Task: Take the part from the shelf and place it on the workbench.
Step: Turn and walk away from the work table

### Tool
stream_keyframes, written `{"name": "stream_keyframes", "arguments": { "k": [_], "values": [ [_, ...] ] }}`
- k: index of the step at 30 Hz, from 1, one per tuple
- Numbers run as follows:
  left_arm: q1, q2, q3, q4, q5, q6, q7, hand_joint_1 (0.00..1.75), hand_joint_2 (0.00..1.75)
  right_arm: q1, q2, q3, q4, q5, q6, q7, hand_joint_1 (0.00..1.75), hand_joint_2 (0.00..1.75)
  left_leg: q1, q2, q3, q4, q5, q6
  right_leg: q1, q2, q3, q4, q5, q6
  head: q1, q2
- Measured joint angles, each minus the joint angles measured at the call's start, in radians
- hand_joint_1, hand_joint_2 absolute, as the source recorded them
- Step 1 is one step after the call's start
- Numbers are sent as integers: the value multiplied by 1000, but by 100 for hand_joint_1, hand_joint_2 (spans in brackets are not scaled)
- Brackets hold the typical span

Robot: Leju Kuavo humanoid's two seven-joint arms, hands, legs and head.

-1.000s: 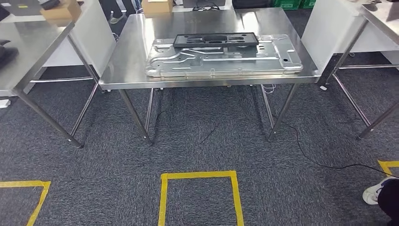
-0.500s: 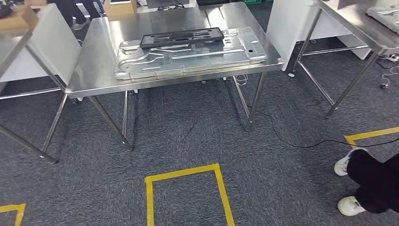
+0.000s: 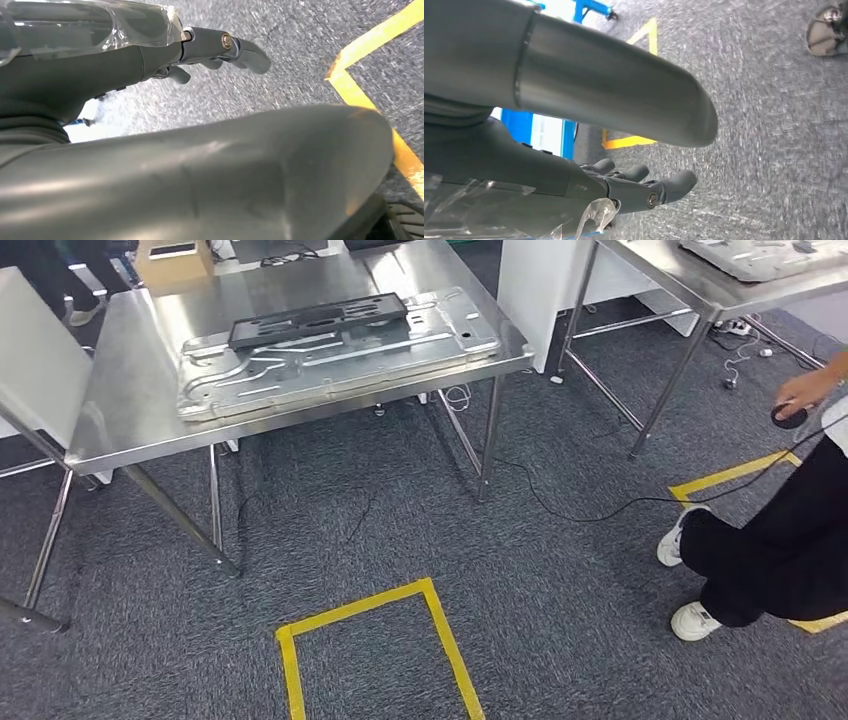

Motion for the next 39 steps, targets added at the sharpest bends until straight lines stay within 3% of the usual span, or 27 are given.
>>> {"name": "stream_keyframes", "arguments": {
  "k": [2,3,4,6,7,8,9,10,11,13,15,17,19,21,22,23,24,25,26,28,30,32,34,36,37,38,39],
  "values": [
    [-1,1,-2,0,2,1,0,0,0,1,1,0,0,-1,-1,1,0,0,1,2,-2,9,-8,-4,-4,23,-5,-1,4,-10,0,0],
    [-2,1,-4,0,3,1,0,0,0,1,2,0,0,-2,-1,3,0,0,5,-13,-11,34,-27,-10,-7,33,-6,-2,7,-14,0,0],
    [-2,2,-6,-1,4,2,0,0,0,0,2,0,0,-3,-1,5,0,0,10,-33,-30,82,-58,-19,-9,42,-9,-2,9,-18,-1,0],
    [-1,1,-8,-1,5,3,-1,0,0,-2,3,0,0,-4,-1,10,0,0,23,-70,-99,237,-138,-35,-11,61,-15,-3,14,-24,-1,0],
    [1,1,-9,-1,6,4,-1,0,0,-2,3,0,0,-6,-1,12,0,0,27,-75,-134,312,-166,-38,-11,73,-17,-3,15,-26,-1,0],
    [3,1,-10,-1,6,4,-1,0,0,-1,3,0,0,-7,-1,12,0,0,30,-77,-156,356,-176,-39,-11,85,-19,-3,16,-26,-1,0],
    [5,1,-10,-1,6,4,-2,0,0,0,3,0,0,-8,-1,12,0,0,32,-79,-158,356,-163,-37,-11,98,-19,-3,18,-26,-1,0],
    [5,1,-11,-1,7,4,-2,0,0,1,3,0,0,-8,-1,13,0,0,31,-84,-139,309,-129,-33,-11,111,-18,-3,19,-24,-1,0],
    [4,2,-11,-1,7,4,-2,0,0,0,4,0,0,-9,-1,13,0,0,30,-97,-106,231,-84,-25,-11,125,-18,-4,21,-23,-1,0],
    [2,4,-11,-1,8,4,-3,0,0,-3,6,0,0,-10,-1,14,0,0,24,-145,-41,74,-8,-6,-14,149,-20,-6,27,-16,-1,0],
    [1,5,-12,-1,11,4,-3,0,0,-5,8,0,0,-11,-1,13,0,0,19,-171,-20,12,14,4,-17,172,-27,-9,35,-6,-1,0],
    [-1,5,-12,-1,14,4,-2,0,0,0,6,0,1,-12,-1,10,0,0,20,-154,-17,0,20,5,-18,191,-34,-14,41,8,-1,0],
    [-3,4,-12,-2,18,4,-2,0,0,3,4,0,1,-12,-2,7,0,0,25,-131,-13,-15,33,10,-11,158,-55,25,12,14,1,0],
    [-2,3,-12,-2,20,4,-2,0,0,1,4,0,2,-12,-3,3,0,0,22,-105,-15,-20,41,15,-3,97,-117,160,-67,13,3,0],
    [1,3,-13,-2,20,4,-2,0,0,0,4,0,2,-12,-3,2,0,0,18,-90,-17,-19,43,17,-2,80,-152,240,-103,13,3,0],
    [3,3,-13,-2,21,4,-2,0,0,0,4,0,2,-12,-4,1,0,0,13,-75,-20,-18,43,17,-1,73,-177,299,-123,13,4,0],
    [4,3,-13,-2,23,4,-2,0,0,0,4,1,2,-13,-4,1,0,0,9,-60,-22,-18,43,18,-1,69,-183,319,-123,12,3,0],
    [4,3,-13,-2,24,4,-2,0,0,0,4,1,2,-15,-5,1,0,0,6,-47,-23,-17,43,19,0,65,-165,293,-103,10,3,0],
    [3,3,-14,-2,26,4,-2,0,0,0,3,1,2,-17,-5,1,0,0,4,-36,-23,-17,43,19,1,57,-126,226,-72,7,3,0],
    [1,3,-14,-2,27,4,-4,0,0,-2,2,1,2,-21,-7,2,0,0,-3,-16,-23,-13,41,17,7,16,-29,61,-13,-2,3,0],
    [-1,3,-14,-2,27,5,-6,0,0,-3,1,1,2,-22,-8,3,0,0,-10,-1,-26,-6,38,14,11,-8,12,-19,9,-12,2,0],
    [-2,3,-15,-2,27,5,-7,0,0,-1,2,1,2,-25,-10,3,0,0,-11,15,-29,0,36,10,11,10,5,-22,14,-20,1,0],
    [-3,3,-16,-2,28,6,-9,0,0,0,3,1,2,-29,-11,3,0,0,-5,-7,-43,35,8,-3,7,28,-1,-22,21,-29,1,0],
    [-4,3,-17,-2,31,7,-11,0,0,-2,4,2,4,-33,-12,2,0,0,8,-56,-86,142,-63,-23,4,43,-9,-23,29,-36,1,0],
    [-3,3,-19,-2,33,8,-12,0,0,-3,3,2,4,-35,-12,2,0,0,16,-71,-119,226,-107,-31,4,53,-15,-23,33,-37,1,0],
    [-1,3,-21,-2,35,9,-12,0,0,-3,3,2,5,-37,-12,1,0,0,22,-75,-147,296,-137,-36,4,64,-19,-22,36,-37,1,0],
    [2,3,-23,-2,36,9,-12,0,0,-3,3,2,5,-39,-12,1,0,0,26,-77,-161,335,-147,-38,3,76,-23,-22,39,-36,1,0]
  ]
}}
